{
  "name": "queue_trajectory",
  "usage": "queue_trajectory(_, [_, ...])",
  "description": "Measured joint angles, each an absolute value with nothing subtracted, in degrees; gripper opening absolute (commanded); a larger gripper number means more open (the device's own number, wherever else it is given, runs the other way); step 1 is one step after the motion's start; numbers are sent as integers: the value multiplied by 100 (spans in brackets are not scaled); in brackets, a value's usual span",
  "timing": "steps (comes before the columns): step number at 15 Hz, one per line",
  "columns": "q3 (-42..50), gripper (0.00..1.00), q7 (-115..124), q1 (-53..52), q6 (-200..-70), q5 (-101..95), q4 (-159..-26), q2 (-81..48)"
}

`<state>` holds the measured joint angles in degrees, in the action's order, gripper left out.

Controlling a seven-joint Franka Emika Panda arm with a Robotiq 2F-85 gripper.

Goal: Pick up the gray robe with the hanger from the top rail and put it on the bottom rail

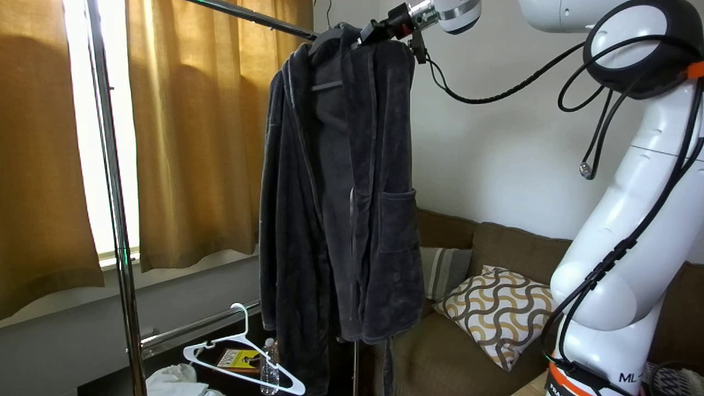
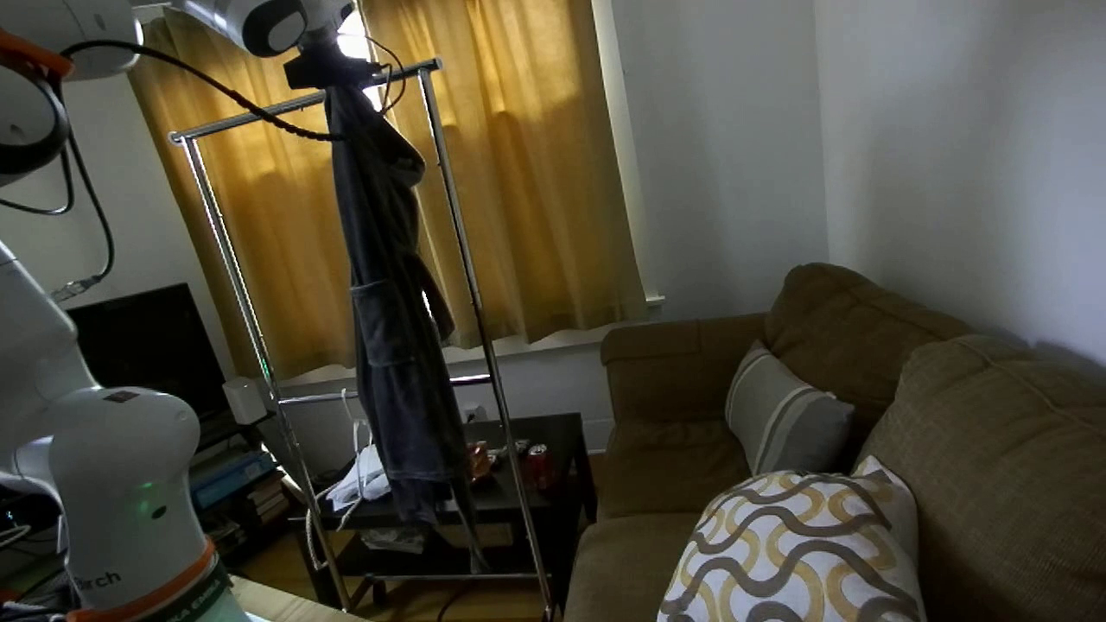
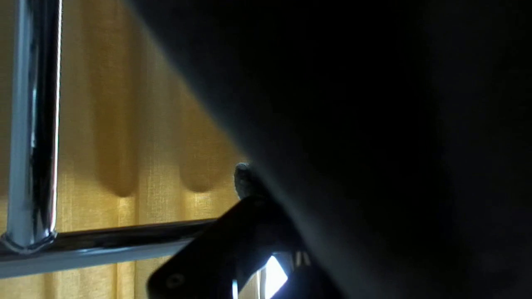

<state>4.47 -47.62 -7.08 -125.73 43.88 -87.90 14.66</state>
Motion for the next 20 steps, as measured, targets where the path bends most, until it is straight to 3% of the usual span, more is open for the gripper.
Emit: queue_trajectory(20, [402, 2, -3938, -703, -12594, 2197, -10634, 4333])
